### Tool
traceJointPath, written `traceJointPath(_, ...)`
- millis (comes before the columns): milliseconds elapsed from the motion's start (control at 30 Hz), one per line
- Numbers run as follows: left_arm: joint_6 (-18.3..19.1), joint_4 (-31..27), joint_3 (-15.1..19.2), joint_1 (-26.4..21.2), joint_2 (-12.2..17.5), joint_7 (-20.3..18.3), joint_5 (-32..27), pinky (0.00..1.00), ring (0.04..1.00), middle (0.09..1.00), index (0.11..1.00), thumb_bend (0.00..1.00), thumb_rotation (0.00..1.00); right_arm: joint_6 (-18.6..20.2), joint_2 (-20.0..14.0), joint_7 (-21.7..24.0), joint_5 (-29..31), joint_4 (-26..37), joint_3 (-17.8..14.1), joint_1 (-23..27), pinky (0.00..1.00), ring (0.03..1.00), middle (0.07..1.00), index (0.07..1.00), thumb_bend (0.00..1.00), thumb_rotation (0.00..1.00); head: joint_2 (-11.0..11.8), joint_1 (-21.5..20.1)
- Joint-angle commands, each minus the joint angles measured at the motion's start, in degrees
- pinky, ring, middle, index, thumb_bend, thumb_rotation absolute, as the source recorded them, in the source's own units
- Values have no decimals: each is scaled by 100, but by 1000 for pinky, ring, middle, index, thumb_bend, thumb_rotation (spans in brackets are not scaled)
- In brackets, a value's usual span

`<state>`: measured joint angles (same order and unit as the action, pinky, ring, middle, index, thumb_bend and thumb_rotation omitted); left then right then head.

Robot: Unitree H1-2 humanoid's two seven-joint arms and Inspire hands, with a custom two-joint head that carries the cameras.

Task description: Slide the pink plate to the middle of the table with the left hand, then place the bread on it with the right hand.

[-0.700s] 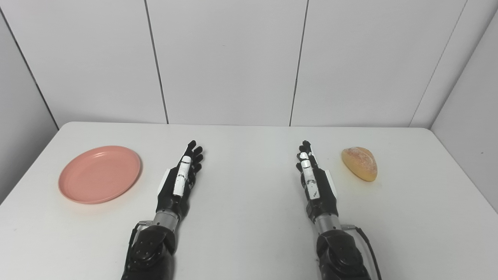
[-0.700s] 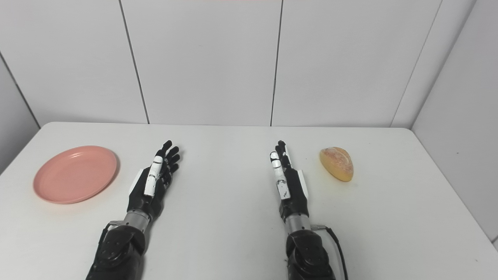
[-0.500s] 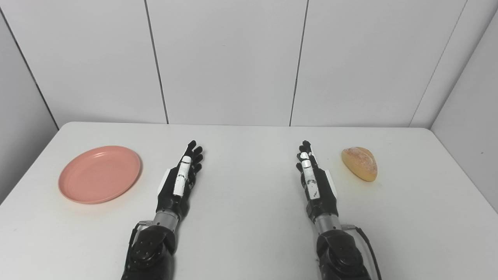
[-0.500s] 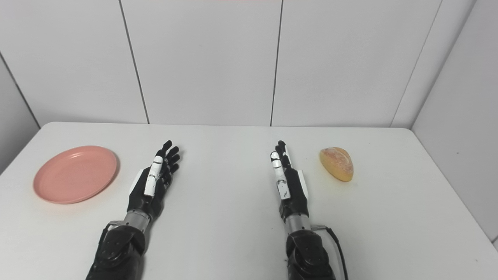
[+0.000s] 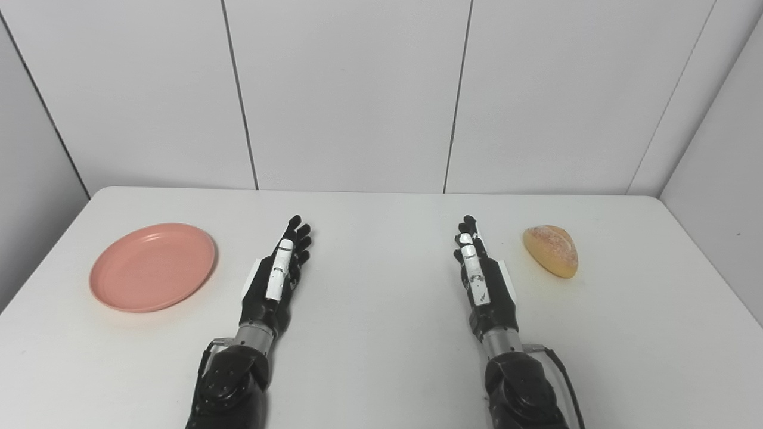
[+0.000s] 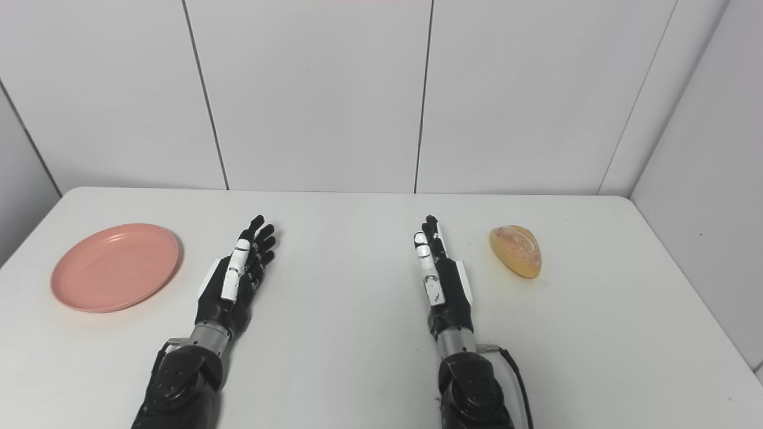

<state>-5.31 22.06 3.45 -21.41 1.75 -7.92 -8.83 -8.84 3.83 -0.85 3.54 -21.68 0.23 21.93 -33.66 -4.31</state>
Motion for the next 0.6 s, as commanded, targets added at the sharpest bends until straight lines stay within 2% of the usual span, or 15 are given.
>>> traceJointPath(0,-60,-67,-27,-178,65,-72,-19,1000,986,974,970,412,1000,-82,18,30,1,166,-6,199,1000,1000,1000,1000,516,926,-6,4)
traceJointPath(200,-19,-83,-40,-189,50,-29,17,1000,988,974,969,410,1000,-108,-1,12,-16,112,-12,220,1000,1000,1000,1000,507,932,-12,112)
traceJointPath(233,-48,-69,-46,-189,29,-18,27,1000,990,975,970,404,1000,-99,-27,28,-26,129,-6,209,1000,1000,1000,1000,512,944,33,375)
traceJointPath(267,-72,-57,-50,-190,15,-12,34,1000,990,975,971,402,1000,-88,-46,42,-31,144,-2,201,1000,1000,1000,1000,515,948,33,375)
traceJointPath(300,-118,-20,-69,-197,-21,12,64,1000,992,977,971,396,1000,-65,-94,88,3,156,-15,185,1000,1000,1000,1000,524,957,129,824)
traceJointPath(333,-150,7,-82,-203,-45,29,86,1000,994,977,970,392,1000,-48,-128,119,31,163,-24,175,1000,1000,1000,1000,534,958,129,824)
traceJointPath(367,-201,57,-139,-209,-65,96,212,1000,995,978,970,390,1000,-26,-183,163,90,162,-52,161,1000,1000,1000,1000,539,958,197,1132)
traceJointPath(400,-238,93,-181,-213,-76,146,306,1000,994,978,968,402,1000,-12,-220,191,132,160,-70,151,1000,1000,1000,1000,527,950,197,1132)
traceJointPath(433,-255,132,-224,-213,-107,242,427,998,991,975,964,407,1000,-11,-274,239,194,133,-99,146,1000,1000,1000,1000,521,947,281,1418)
traceJointPath(467,-264,158,-253,-214,-128,312,507,993,985,969,957,410,1000,-12,-310,277,237,113,-121,144,1000,1000,1000,1000,516,946,281,1418)
traceJointPath(500,-264,179,-290,-212,-167,420,626,990,982,966,953,412,1000,-8,-356,334,313,83,-161,140,1000,1000,1000,1000,514,946,357,1644)
traceJointPath(533,-265,193,-316,-210,-194,498,711,977,975,959,946,415,1000,-4,-387,375,368,62,-188,137,1000,1000,1000,1000,529,925,357,1644)
traceJointPath(567,-321,241,-338,-216,-235,582,787,971,972,956,943,418,1000,11,-428,415,419,53,-216,125,1000,1000,1000,1000,531,919,416,1837)
